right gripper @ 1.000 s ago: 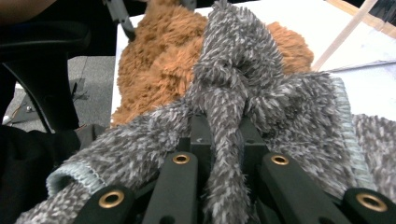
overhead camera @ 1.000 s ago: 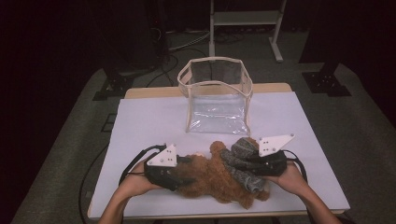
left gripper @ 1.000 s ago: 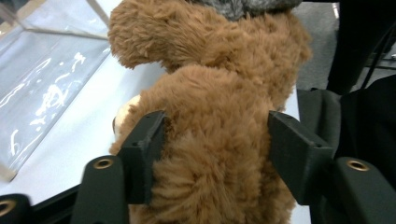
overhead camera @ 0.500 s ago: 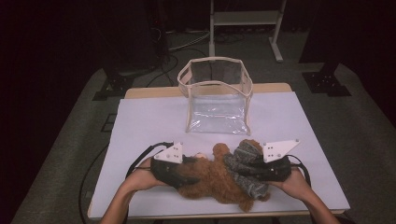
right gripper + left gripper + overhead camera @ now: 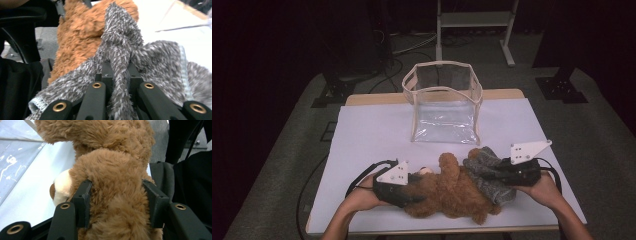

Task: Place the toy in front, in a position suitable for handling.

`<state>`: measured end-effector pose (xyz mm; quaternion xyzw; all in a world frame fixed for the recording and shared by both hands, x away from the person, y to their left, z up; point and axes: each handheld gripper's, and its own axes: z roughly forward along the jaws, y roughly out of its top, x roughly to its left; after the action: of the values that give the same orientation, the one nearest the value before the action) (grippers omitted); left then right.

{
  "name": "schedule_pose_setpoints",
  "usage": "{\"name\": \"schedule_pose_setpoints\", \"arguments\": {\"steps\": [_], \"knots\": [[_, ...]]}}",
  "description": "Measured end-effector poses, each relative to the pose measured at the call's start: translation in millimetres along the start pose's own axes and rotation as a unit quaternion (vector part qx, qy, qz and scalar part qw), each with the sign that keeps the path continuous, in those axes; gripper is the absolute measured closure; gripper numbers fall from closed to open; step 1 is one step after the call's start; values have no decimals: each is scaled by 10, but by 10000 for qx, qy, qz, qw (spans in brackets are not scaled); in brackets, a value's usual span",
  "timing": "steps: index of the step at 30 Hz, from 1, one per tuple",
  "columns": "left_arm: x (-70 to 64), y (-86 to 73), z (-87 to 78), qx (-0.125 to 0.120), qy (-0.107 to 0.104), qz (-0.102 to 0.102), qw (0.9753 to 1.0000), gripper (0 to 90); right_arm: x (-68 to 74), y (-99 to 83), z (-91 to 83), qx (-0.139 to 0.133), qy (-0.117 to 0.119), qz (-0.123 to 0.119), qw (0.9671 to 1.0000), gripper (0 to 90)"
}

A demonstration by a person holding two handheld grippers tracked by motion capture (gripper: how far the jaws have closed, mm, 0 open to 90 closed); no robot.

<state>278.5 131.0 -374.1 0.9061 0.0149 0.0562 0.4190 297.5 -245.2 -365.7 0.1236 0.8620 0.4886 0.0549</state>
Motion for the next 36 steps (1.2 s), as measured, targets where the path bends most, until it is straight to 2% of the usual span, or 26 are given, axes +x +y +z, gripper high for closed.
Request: {"name": "schedule_pose_setpoints", "arguments": {"steps": [2,3,7,9,11,15,16,18,21,25,28,29,31,34,36], "knots": [[-6,9,4,24,-8,21,10000,471,3,46,-6,-11,12,-54,10000,803],[-10,16,7,47,-14,53,10000,471,26,163,55,2,59,-212,9998,800],[-26,11,5,48,-28,66,10000,471,1,250,234,57,178,-351,9992,800],[-26,5,-3,39,-28,81,10000,471,-58,207,256,34,260,-209,9994,800],[-25,5,1,10,-26,78,10000,471,-138,117,208,-12,253,-23,9997,800],[-29,21,15,-11,-29,80,10000,468,-324,-117,-13,-43,103,476,9988,799],[-29,22,16,-13,-39,81,10000,468,-338,-140,-54,-55,76,519,9986,798],[-26,30,24,5,-66,94,9999,467,-318,-139,-137,-105,24,528,9985,797],[-32,59,52,38,-105,138,9998,468,-199,-4,-150,-114,0,273,9996,797],[-32,95,100,21,-137,140,9998,468,-30,197,32,-81,243,-112,9996,797],[-29,95,109,4,-131,129,9998,468,70,218,192,82,364,-330,9988,796],[-30,89,109,-19,-122,117,9999,468,70,188,208,118,363,-328,9987,797],[-28,83,121,-90,-109,60,9999,468,14,92,164,73,340,-138,9993,797],[-15,106,162,-134,-120,32,9998,469,-65,1,20,36,135,92,9999,797],[-8,144,203,-103,-145,60,9998,469,-56,28,-52,-5,43,77,10000,797]]}}
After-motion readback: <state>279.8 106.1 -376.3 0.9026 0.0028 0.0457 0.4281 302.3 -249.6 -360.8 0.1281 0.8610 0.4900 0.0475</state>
